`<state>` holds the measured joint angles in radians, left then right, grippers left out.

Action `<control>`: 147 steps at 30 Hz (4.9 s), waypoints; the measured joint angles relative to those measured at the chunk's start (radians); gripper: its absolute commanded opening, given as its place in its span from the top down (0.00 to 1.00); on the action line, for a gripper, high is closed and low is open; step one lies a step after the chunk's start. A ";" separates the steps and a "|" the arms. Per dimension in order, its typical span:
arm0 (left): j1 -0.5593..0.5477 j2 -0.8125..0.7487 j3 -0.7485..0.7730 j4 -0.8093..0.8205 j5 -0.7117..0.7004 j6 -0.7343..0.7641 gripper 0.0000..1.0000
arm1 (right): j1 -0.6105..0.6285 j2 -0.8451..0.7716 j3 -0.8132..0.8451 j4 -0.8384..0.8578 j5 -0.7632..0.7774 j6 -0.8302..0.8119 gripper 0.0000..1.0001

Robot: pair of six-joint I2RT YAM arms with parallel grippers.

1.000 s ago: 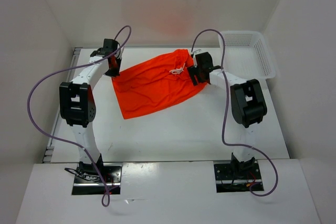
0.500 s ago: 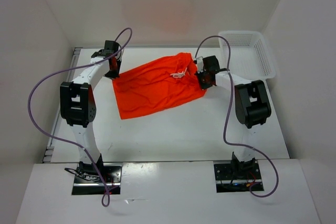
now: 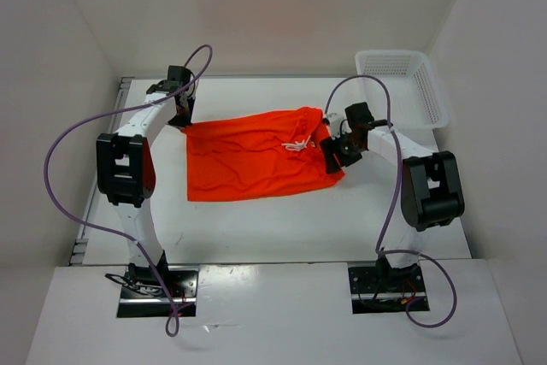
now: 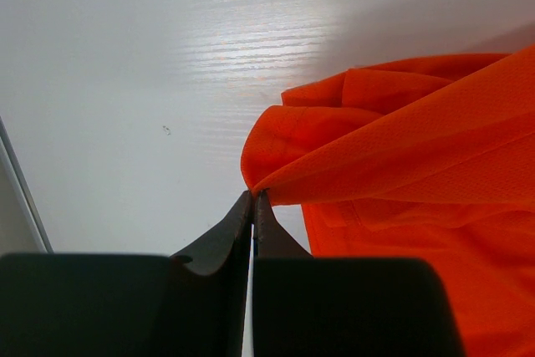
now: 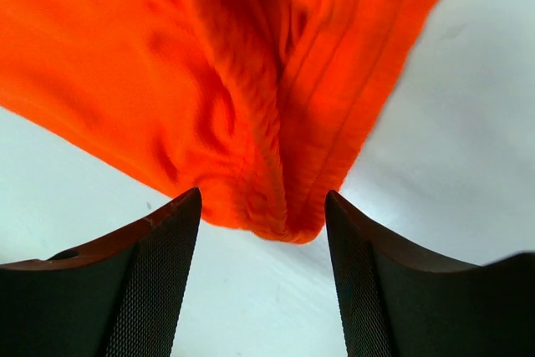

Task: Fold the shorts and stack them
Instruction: Fold the shorts

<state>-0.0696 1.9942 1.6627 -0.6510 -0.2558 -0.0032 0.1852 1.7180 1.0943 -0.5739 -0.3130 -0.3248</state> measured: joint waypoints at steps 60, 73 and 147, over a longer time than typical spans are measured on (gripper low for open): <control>-0.017 0.021 0.026 -0.021 -0.017 0.000 1.00 | 0.144 0.045 0.175 0.135 0.519 0.478 0.76; -0.021 0.026 0.027 -0.027 -0.028 0.000 1.00 | 0.202 0.049 0.271 0.117 0.587 0.452 0.92; -0.077 0.093 0.139 -0.062 -0.089 0.000 1.00 | 0.008 0.492 0.846 0.124 0.153 0.457 1.00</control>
<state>-0.1467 2.0869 1.8019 -0.7132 -0.3443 -0.0032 0.1936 2.2101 1.9400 -0.4496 -0.1600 0.1318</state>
